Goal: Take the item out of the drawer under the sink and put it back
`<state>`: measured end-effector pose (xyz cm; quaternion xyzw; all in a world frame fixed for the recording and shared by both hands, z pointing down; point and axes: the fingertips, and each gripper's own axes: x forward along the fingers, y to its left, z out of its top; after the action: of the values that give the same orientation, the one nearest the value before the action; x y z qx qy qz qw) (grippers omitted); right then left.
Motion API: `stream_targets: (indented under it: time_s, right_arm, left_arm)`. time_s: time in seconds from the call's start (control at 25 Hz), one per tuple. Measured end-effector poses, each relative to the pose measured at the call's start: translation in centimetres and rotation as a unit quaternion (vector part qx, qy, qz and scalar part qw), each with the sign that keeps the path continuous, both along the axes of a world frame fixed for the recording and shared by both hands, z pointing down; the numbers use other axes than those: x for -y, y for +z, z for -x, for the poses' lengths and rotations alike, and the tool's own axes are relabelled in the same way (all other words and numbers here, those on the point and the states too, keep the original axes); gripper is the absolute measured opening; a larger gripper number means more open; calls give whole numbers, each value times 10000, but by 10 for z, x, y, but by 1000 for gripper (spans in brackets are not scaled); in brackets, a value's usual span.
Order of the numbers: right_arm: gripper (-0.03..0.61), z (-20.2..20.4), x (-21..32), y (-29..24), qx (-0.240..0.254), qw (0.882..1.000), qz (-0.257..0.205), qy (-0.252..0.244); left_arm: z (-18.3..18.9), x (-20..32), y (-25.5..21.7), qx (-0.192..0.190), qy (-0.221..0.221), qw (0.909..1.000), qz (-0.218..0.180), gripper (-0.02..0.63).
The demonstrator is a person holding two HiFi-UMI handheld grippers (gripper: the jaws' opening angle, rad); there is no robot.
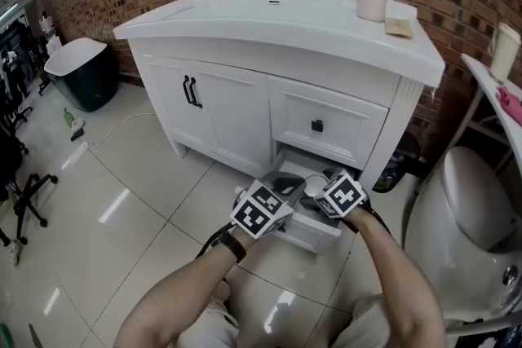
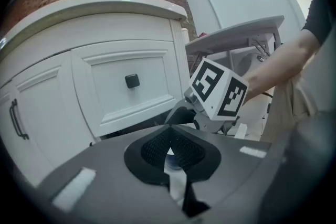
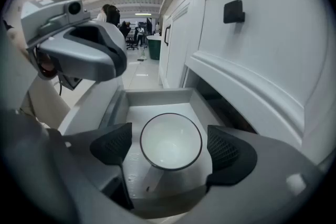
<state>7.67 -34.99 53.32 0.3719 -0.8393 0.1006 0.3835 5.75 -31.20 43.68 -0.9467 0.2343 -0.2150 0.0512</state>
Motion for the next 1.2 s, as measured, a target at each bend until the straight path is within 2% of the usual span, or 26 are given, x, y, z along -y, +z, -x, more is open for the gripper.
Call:
stream_targets:
  time_s: [0.16,0.28,0.36,0.48,0.6,0.72,0.88,1.2]
  right_arm:
    - [436,-7,11,18,-425,9982,287,318]
    - [411,-8,12,26,-708,9963,452,175]
    - [410,-7,9,26,-716,9964,441,69]
    - [408,-12,7,7,-481,9987,63,149]
    - [408,-13,6,-39,116,9981,-540,259]
    - [408,-14,-3,-79,600,9923,-1027,351]
    - [408,-24,-18,-117,878,9828,-1550,495]
    - [408,-32,-51,-150,1205,9721,-1956,477]
  left_arm:
    - [3,0,0,-11,2,10000,12,17]
    - [10,6,-2,-31,-68,10000,-14,17]
    - [16,10,-1,-24,-160,9999,7,17]
    - [19,12,0,-120,-239,9996,67,17]
    - [11,10,0,-177,-166,9996,108,17]
    - [2,4,0,-194,-79,9997,147,17]
    - [-4,9,-12,-408,-302,9987,-82,17]
    - [2,9,-26,-614,-358,9974,-73,17]
